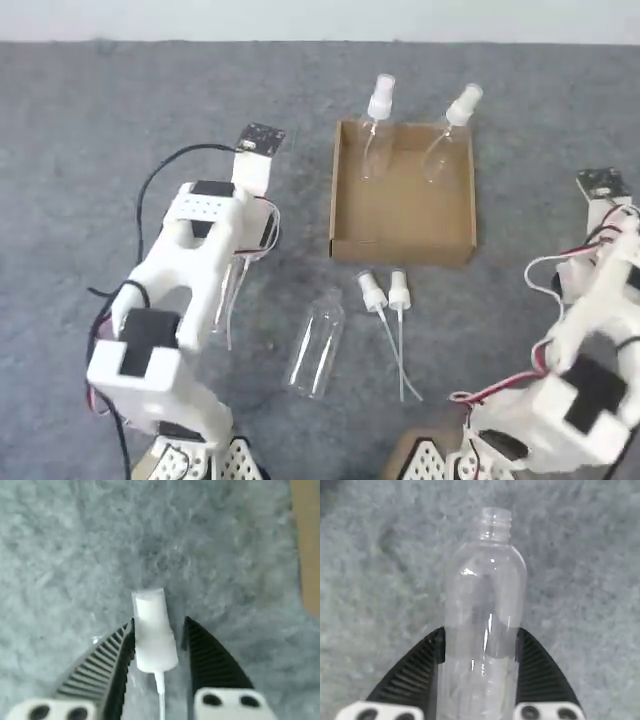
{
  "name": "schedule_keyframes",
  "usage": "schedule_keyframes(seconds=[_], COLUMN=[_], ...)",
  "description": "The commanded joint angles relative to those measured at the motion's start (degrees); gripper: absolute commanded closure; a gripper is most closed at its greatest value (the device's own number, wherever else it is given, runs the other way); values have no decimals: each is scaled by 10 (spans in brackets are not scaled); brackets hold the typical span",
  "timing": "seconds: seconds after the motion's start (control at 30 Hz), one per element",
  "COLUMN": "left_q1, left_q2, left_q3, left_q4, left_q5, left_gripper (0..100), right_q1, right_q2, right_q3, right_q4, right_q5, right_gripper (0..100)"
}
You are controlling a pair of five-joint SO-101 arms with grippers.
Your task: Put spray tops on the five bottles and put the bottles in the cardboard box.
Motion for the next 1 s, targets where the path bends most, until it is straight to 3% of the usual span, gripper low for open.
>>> schedule_keyframes(seconds=[0.0, 0.3, 0.5, 0.73, 0.97], left_q1=[5, 25, 27, 28, 42], left_q2=[12, 20, 21, 22, 53], left_q3=[-32, -40, -40, -38, -67], left_q4=[-10, -11, -38, -58, -22], left_q5=[-4, -3, 17, 17, -18], left_gripper=[887, 889, 848, 844, 900], right_q1=[6, 4, 5, 5, 4], right_q2=[18, 49, 48, 51, 50], right_q3=[-44, -47, -44, -44, -44], right_q4=[-30, -44, -39, -39, -39], right_q5=[-8, -8, -8, -8, -7], right_gripper=[935, 931, 826, 818, 817])
